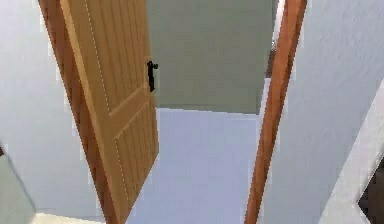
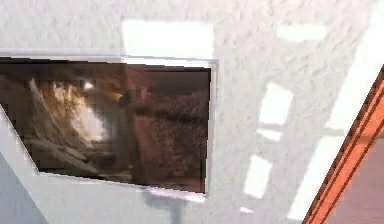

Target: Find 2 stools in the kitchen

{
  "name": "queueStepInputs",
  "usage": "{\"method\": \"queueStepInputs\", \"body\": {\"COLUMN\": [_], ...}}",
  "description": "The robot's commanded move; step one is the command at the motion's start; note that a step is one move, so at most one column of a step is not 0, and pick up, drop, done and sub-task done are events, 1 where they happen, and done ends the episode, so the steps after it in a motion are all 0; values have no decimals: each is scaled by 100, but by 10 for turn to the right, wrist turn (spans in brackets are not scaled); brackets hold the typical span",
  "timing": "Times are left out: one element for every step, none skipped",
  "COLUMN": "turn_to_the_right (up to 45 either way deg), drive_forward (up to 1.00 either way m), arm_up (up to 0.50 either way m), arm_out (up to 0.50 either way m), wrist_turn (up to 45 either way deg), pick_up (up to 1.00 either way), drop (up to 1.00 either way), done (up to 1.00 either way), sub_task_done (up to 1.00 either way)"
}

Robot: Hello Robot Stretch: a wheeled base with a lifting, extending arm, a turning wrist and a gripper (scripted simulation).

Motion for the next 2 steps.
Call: {"method": "queueStepInputs", "body": {"turn_to_the_right": [0, -180], "drive_forward": [70, 0], "arm_up": [0, 0], "arm_out": [0, 0], "wrist_turn": [0, 0], "pick_up": [0, 0], "drop": [0, 0], "done": [0, 0], "sub_task_done": [0, 0]}}
